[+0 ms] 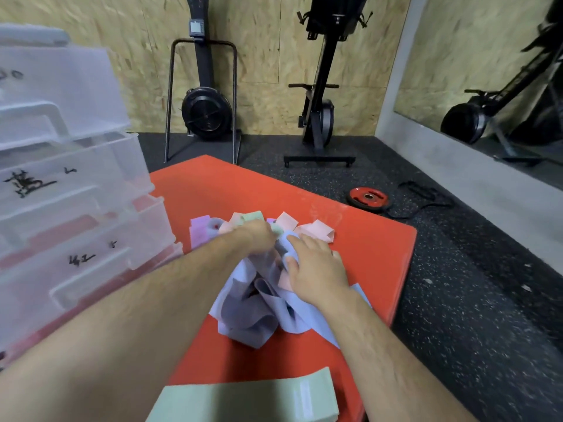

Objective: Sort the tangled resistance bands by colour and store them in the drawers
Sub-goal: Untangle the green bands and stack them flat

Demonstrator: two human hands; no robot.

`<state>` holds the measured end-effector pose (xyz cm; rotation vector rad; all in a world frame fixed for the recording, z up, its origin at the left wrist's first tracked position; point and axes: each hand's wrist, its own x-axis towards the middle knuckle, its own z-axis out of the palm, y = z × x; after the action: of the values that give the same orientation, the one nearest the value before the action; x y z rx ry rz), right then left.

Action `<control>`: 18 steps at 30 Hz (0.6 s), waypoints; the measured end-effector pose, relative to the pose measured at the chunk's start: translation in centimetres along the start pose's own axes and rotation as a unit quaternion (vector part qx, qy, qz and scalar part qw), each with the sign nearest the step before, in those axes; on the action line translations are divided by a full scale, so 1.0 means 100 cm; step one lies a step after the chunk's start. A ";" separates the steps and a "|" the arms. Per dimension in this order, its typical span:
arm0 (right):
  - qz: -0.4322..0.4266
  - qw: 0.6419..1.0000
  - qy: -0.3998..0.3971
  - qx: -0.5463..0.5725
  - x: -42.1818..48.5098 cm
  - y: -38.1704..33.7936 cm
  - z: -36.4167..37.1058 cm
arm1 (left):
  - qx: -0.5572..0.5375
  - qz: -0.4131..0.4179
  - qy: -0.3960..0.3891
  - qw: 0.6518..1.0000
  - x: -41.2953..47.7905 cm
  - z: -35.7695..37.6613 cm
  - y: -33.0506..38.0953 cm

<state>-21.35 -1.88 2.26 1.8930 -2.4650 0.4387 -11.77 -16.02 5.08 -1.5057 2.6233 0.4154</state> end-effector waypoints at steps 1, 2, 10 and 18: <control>0.002 1.000 -0.005 -0.003 0.000 0.001 0.001 | 0.002 -0.006 -0.005 1.000 0.001 0.000 -0.001; 0.004 1.000 -0.010 -0.006 -0.001 0.002 0.002 | -0.001 0.001 -0.008 1.000 0.004 0.001 -0.005; 0.000 0.999 0.019 0.031 -0.011 -0.008 -0.019 | -0.126 0.055 0.136 0.981 -0.032 -0.064 -0.008; -0.016 0.992 0.090 0.082 -0.030 -0.026 -0.064 | -0.146 0.131 0.280 0.940 -0.096 -0.151 -0.002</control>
<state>-19.11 1.80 8.50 1.8520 -2.3443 0.7954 -5.83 -12.26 21.54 -1.5375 3.3616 0.4705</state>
